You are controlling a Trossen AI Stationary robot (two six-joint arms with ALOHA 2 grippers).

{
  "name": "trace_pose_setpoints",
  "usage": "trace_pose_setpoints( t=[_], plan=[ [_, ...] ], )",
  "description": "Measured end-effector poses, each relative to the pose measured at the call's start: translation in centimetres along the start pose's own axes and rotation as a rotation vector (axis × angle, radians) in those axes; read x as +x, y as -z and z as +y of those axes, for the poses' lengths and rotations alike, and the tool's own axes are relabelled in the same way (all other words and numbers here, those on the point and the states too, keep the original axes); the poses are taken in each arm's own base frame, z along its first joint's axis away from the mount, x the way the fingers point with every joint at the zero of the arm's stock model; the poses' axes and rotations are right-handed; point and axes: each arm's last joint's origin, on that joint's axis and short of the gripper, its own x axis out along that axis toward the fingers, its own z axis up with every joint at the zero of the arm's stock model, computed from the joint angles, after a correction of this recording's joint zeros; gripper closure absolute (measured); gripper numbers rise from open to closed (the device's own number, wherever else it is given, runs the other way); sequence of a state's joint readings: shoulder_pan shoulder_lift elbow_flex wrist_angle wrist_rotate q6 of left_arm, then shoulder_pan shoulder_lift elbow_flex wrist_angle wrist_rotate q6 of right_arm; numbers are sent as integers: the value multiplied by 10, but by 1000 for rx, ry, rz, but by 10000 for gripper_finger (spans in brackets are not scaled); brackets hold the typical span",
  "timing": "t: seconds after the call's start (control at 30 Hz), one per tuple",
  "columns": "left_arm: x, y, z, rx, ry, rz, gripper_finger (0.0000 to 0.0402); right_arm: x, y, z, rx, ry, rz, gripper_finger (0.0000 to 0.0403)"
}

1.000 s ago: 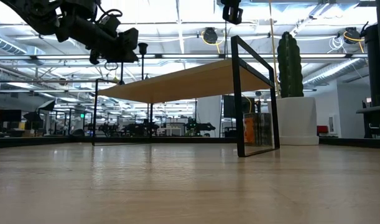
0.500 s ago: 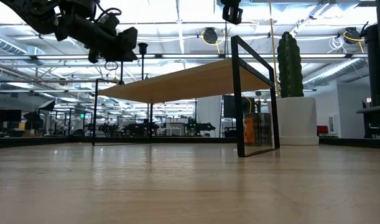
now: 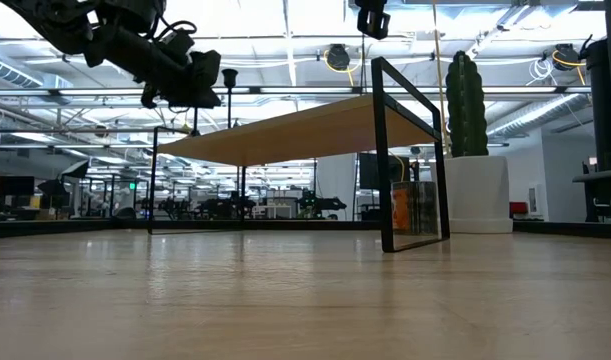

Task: Pick & Place candle stick holders
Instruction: Put the top candle holder on the shelf

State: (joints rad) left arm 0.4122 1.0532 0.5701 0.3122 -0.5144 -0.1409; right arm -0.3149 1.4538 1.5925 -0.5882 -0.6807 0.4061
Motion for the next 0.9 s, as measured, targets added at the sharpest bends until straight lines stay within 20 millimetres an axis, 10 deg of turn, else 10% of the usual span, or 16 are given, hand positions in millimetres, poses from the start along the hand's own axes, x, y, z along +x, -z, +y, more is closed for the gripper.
trace_pose_setpoints(
  t=[0.9],
  plan=[
    [-27,-7,12,-50,55,62,313,0,2,-1,16,8,18,275]
  ],
)
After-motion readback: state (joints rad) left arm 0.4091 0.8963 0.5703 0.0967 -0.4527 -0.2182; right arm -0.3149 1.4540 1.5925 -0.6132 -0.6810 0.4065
